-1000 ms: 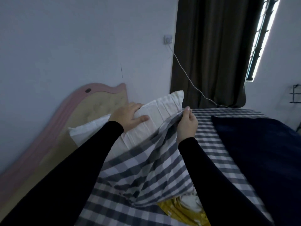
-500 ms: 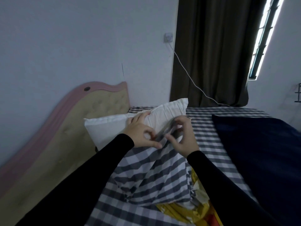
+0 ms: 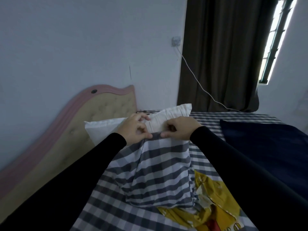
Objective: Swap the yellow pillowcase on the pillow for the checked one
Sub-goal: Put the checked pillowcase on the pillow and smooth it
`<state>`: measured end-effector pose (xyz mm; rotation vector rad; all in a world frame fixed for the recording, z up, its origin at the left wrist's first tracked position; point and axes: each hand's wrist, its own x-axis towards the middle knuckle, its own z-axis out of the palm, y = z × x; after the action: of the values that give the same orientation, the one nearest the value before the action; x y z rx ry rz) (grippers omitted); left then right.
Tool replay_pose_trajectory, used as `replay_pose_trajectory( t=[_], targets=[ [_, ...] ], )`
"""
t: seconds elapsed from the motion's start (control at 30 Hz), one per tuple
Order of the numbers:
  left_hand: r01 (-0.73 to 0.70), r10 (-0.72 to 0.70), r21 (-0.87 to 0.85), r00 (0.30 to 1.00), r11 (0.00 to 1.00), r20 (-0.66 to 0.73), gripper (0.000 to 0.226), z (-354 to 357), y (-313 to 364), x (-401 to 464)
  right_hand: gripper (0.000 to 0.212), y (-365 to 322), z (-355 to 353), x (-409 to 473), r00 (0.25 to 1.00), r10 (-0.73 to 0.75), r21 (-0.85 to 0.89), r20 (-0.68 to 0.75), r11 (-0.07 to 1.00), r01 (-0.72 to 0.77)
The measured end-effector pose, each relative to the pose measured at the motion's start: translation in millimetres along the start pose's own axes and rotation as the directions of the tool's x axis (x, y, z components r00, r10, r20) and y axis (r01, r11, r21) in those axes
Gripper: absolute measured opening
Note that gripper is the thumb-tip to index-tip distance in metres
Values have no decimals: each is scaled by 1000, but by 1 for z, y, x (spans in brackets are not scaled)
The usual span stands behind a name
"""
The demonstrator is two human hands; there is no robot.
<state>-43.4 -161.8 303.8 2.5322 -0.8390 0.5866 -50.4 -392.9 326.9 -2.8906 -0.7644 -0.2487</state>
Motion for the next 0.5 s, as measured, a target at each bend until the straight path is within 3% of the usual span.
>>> replay_pose_trajectory(
  t=[0.1, 0.17, 0.23, 0.37, 0.43, 0.5],
  targets=[
    [-28, 30, 58, 999, 998, -44, 35, 3, 4, -1, 50, -6, -12, -3, 971, 77, -34, 225, 997, -71],
    [-79, 84, 90, 995, 993, -55, 41, 6, 8, -2, 45, -8, -8, -6, 958, 75, -51, 278, 997, -64],
    [-62, 63, 33, 998, 998, -7, 39, 8, 16, -6, 29, -8, -7, -13, 981, 45, -7, 188, 999, -44],
    [171, -157, -145, 982, 974, 103, 29, 12, 28, -22, 29, 4, -10, -18, 988, -76, -68, -135, 995, 67],
    [258, -223, -188, 956, 948, 189, 28, 14, 24, -29, 27, 10, -9, -18, 970, -149, -133, -194, 983, 125],
    [349, -301, -95, 894, 932, 332, 30, 12, 13, -32, 26, 15, -10, -15, 967, -157, -136, -201, 982, 131]
  ],
)
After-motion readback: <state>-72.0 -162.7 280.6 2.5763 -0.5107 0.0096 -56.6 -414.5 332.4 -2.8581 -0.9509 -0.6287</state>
